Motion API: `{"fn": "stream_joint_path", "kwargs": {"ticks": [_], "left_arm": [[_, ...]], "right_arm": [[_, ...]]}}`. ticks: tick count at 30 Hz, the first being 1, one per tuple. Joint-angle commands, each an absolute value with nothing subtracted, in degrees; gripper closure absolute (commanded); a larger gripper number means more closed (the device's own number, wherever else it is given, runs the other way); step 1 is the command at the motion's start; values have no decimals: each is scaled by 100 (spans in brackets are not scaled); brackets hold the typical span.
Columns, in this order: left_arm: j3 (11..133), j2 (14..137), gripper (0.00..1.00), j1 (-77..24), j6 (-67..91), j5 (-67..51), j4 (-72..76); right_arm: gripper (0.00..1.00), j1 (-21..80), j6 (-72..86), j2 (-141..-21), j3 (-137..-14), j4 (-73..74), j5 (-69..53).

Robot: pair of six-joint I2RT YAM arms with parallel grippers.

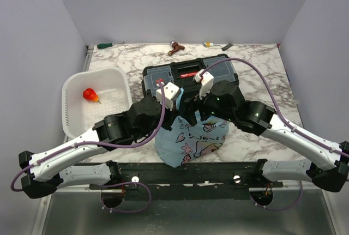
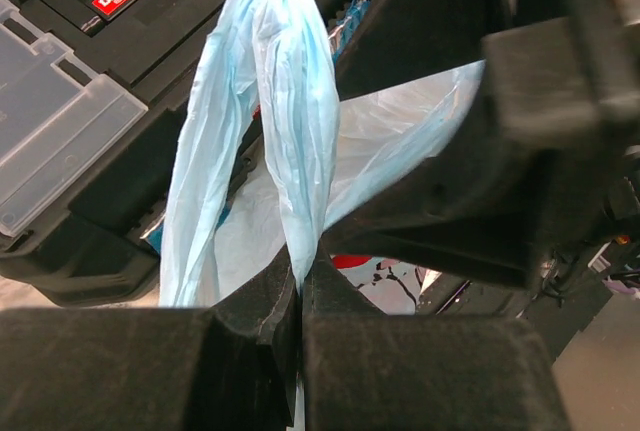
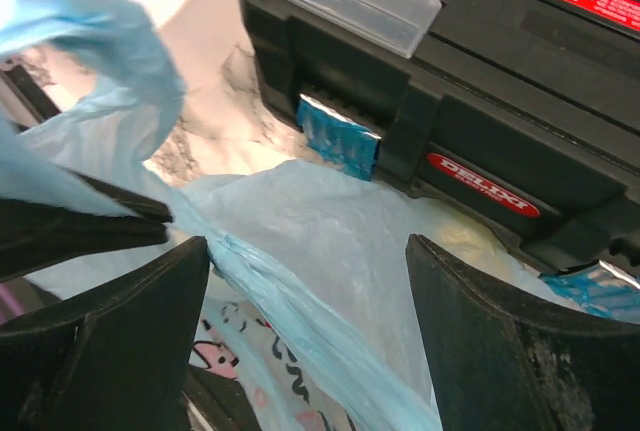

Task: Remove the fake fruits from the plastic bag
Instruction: Adjust the plastic bag at the center of the board.

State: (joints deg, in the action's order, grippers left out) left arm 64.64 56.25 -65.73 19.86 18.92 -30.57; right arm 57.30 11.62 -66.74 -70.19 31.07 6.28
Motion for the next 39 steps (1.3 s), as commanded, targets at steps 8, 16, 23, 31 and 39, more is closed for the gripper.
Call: {"fn": "stream_joint_path", "kwargs": {"ticks": [8, 16, 23, 31, 39], "left_arm": [[6543, 5669, 100, -6551, 1978, 2100, -3239], [6618, 5712, 100, -6554, 1969, 2071, -3223], [6733, 5684, 100, -6400, 2120, 1419, -2958], [7316, 6193, 100, -5112, 2669, -526, -2496], [8067, 6291, 100, -4649, 2470, -847, -2713]], "right_arm": [[45, 5740, 1332, -6371, -6424, 2708, 1477], [86, 5743, 1772, -6374, -6331, 2655, 2210], [99, 5739, 3390, -5783, -6453, 3188, 5354], [99, 5307, 3171, -6284, -7428, 3907, 6576], [99, 3946, 3049, -6317, -8551, 4316, 5533]]}}
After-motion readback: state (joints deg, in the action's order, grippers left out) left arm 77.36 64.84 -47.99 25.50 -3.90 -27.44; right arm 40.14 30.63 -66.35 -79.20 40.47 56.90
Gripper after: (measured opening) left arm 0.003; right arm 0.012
